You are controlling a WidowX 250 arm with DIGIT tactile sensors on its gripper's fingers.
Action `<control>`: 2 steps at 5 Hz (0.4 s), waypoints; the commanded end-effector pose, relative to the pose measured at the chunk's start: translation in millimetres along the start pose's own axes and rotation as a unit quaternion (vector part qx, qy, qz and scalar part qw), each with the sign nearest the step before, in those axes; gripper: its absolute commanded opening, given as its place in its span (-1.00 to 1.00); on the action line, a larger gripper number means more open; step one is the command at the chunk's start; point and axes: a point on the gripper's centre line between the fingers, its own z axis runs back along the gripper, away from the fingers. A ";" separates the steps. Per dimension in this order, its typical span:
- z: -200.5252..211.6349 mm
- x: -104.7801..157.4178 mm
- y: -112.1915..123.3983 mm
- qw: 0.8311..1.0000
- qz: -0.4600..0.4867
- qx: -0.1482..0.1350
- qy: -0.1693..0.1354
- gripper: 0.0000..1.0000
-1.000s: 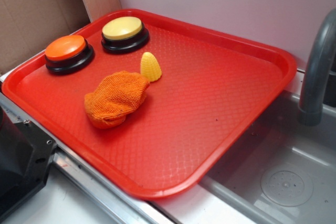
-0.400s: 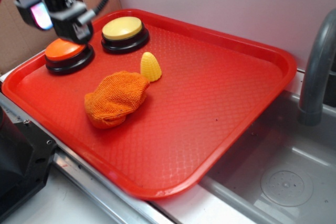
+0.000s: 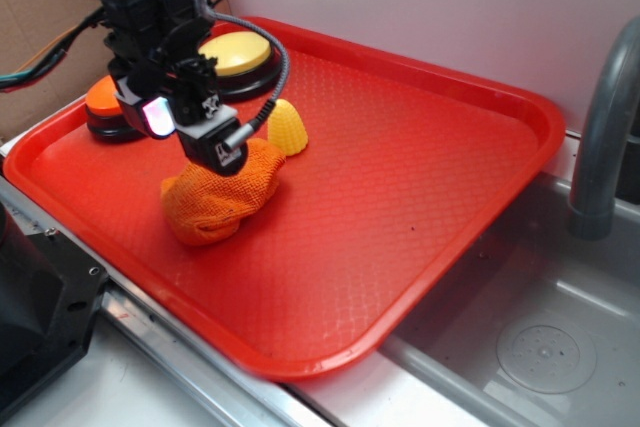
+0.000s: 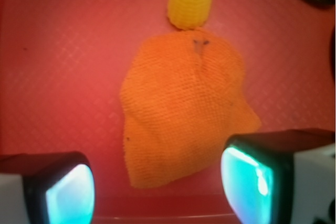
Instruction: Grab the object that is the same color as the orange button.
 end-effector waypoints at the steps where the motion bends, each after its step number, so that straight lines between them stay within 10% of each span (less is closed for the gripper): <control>1: 5.0 4.7 -3.1 1.000 0.001 -0.004 -0.013 1.00; 2: -18.5 -2.3 13.5 0.992 0.127 0.016 0.000 1.00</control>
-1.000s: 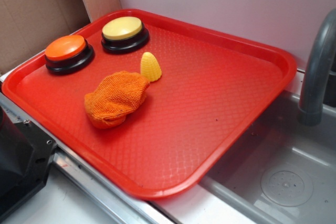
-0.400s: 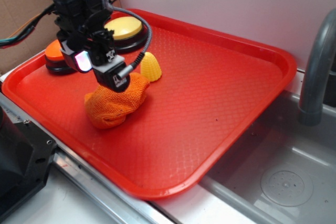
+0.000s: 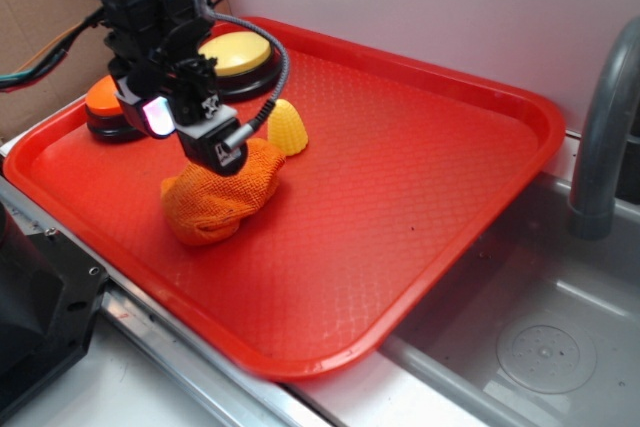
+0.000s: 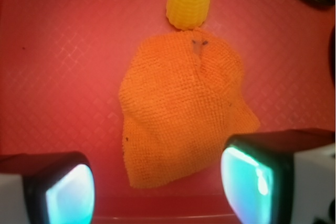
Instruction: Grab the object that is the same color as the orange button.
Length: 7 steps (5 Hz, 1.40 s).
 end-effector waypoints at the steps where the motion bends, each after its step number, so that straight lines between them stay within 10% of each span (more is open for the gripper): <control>1: -39.9 2.5 24.1 0.969 0.247 -0.008 -0.002 1.00; 3: -87.7 17.1 1.9 0.985 0.171 -0.027 0.002 1.00; 4: -85.4 18.9 -7.6 0.992 0.122 -0.024 0.017 -1.00; 7: -33.1 15.4 -28.2 0.999 0.016 0.041 0.020 -1.00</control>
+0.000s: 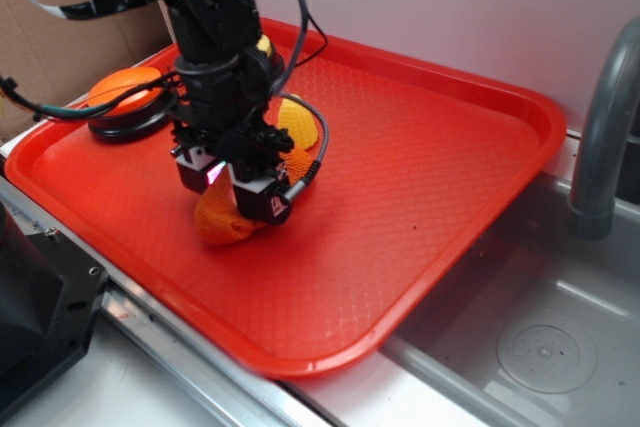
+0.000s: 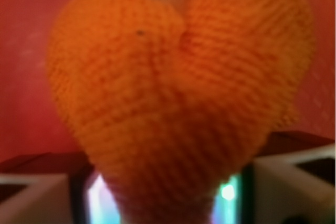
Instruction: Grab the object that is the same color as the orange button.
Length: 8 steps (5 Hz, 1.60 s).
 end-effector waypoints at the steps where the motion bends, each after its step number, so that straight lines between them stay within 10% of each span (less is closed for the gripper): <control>1: 52.5 -11.0 -10.2 0.998 -0.020 0.035 -0.050 -1.00; 4: 156.4 -37.4 17.5 0.996 -0.006 0.027 -0.084 -1.00; 8: 151.0 -5.1 47.2 0.997 0.009 0.032 -0.071 -1.00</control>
